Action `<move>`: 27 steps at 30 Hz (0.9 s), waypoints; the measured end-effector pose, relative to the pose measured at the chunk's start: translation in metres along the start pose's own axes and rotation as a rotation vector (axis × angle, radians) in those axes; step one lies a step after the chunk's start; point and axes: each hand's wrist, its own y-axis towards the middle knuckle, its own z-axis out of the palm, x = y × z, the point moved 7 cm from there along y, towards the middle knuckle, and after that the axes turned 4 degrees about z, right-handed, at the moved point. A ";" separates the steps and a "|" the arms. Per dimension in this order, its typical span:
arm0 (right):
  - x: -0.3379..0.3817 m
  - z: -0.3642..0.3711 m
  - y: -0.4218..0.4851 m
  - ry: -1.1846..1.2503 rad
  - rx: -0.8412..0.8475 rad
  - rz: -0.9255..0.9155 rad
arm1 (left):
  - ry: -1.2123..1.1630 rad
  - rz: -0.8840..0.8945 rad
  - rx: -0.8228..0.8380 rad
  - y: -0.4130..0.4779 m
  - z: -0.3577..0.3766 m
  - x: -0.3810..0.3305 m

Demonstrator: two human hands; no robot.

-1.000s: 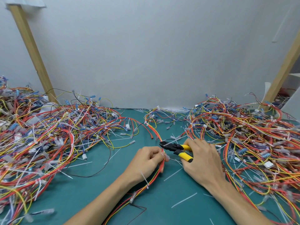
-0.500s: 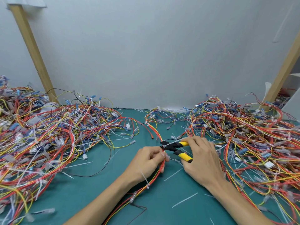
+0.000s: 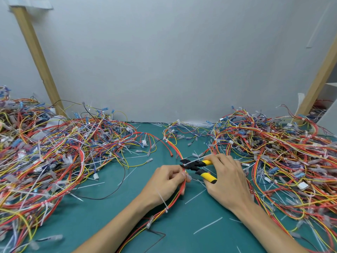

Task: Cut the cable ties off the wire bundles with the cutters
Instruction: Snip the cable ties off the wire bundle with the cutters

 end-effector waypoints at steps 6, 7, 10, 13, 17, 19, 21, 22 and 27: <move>-0.001 -0.004 -0.001 -0.028 -0.043 0.013 | -0.021 0.006 0.013 -0.001 0.000 -0.001; -0.001 -0.005 -0.002 -0.018 -0.047 0.014 | -0.021 0.010 0.017 -0.001 0.000 -0.001; 0.000 -0.004 -0.002 -0.016 -0.020 0.021 | -0.018 0.018 0.027 0.000 0.001 -0.001; -0.001 -0.002 -0.001 -0.035 -0.012 0.022 | -0.041 0.019 0.038 0.000 0.001 0.000; -0.004 -0.001 0.000 -0.043 0.003 0.041 | -0.054 0.018 0.039 0.000 0.003 0.000; -0.005 -0.001 0.000 -0.054 -0.001 0.046 | -0.055 0.014 0.045 -0.001 0.003 0.001; -0.005 -0.001 0.000 -0.060 -0.005 0.044 | -0.046 0.006 0.051 -0.002 0.004 0.001; -0.005 0.000 0.000 -0.064 -0.004 0.045 | -0.027 0.001 0.050 -0.002 0.003 0.001; -0.006 0.001 0.000 -0.062 0.002 0.041 | 0.129 0.017 0.070 -0.003 -0.002 -0.007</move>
